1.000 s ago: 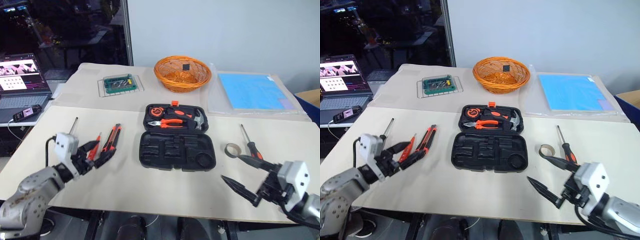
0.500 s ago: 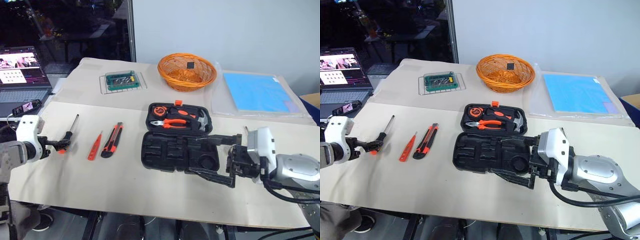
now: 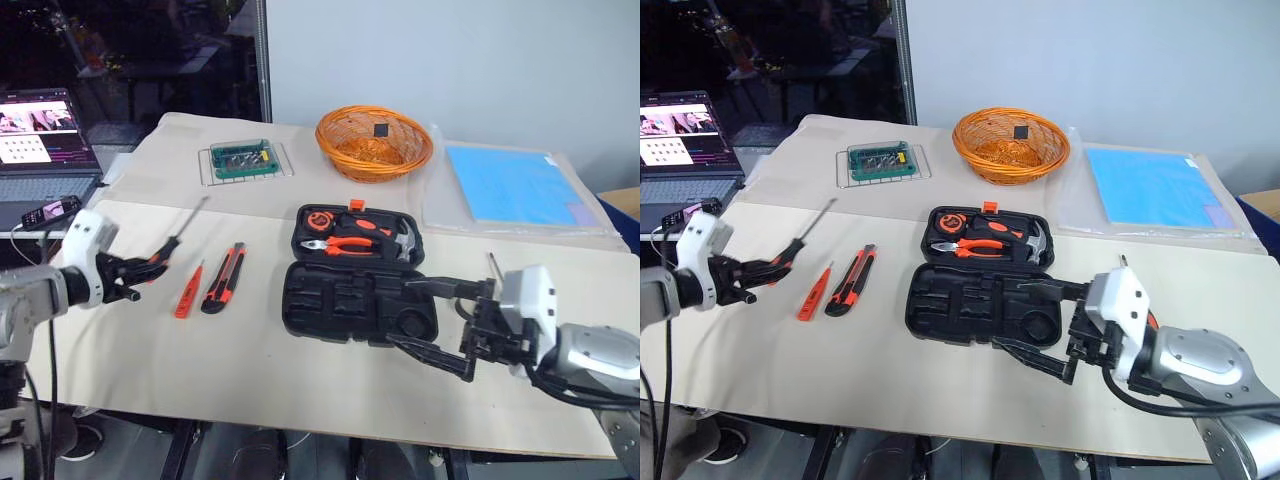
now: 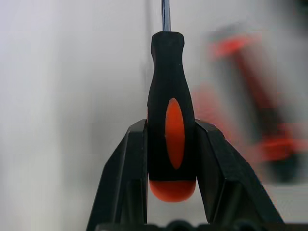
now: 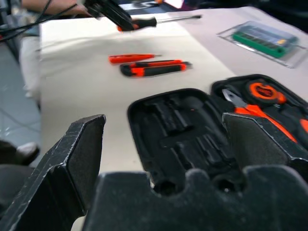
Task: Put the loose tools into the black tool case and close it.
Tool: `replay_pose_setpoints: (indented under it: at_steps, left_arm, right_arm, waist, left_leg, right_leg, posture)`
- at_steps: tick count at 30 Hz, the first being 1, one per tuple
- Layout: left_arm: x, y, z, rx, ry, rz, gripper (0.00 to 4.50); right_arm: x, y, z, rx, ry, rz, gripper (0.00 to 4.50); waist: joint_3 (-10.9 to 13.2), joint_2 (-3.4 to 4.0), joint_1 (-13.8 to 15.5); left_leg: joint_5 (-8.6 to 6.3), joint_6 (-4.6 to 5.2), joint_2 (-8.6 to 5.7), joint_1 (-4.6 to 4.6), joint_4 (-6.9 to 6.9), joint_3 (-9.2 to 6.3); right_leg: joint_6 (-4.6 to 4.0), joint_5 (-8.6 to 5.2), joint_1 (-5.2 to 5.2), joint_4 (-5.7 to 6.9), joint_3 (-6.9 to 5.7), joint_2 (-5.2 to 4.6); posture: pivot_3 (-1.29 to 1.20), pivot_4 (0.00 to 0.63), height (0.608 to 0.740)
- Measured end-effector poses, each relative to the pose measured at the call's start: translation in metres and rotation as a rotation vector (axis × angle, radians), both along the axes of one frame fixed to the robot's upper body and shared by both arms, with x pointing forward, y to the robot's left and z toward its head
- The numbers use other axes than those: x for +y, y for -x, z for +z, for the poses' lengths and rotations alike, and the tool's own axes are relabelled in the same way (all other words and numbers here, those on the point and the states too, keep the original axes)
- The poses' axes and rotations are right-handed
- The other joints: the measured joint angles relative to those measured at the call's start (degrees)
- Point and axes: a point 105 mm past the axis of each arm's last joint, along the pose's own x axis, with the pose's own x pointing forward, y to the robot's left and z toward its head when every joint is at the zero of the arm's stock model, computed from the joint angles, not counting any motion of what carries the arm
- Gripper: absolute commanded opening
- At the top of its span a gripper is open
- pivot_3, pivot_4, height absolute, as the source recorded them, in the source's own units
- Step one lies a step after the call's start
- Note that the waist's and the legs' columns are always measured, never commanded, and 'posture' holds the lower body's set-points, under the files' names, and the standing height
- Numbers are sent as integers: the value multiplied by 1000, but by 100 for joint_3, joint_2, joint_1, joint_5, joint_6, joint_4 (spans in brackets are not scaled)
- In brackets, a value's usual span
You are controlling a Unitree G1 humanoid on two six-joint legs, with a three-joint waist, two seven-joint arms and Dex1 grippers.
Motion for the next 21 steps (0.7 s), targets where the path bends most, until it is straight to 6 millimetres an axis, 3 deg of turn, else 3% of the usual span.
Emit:
replay_pose_setpoints:
  at_steps: [3,7,13,21]
  left_arm:
    - [-45,-3,0,-59,-154,-290,1021]
    - [-114,-37,-8,-103,-276,-547,1021]
    - [-151,-69,-16,-122,-417,-649,1021]
    - [-177,-69,-49,-22,-469,-732,1021]
  right_arm:
    - [-16,5,-1,-2,12,-84,4500]
    - [-38,13,-6,4,61,-202,4500]
    - [-49,19,-8,8,83,-267,4500]
    - [-49,23,-9,4,90,-292,4500]
  waist:
    - [-6,16,71]
    - [-2,15,201]
    - [-2,19,53]
    - [3,23,72]
  left_leg:
    - [2,-2,-2,9,1,4]
    - [7,-3,11,3,66,-1]
    - [16,65,7,6,99,-65]
    - [17,71,1,-4,101,-91]
  right_leg:
    - [1,0,15,4,-6,4]
    - [29,-16,67,7,-45,33]
    - [44,-15,86,4,-42,29]
    - [52,-23,88,7,-46,33]
  posture:
    - [0,150,740]
    - [0,150,740]
    - [0,150,740]
    - [0,150,740]
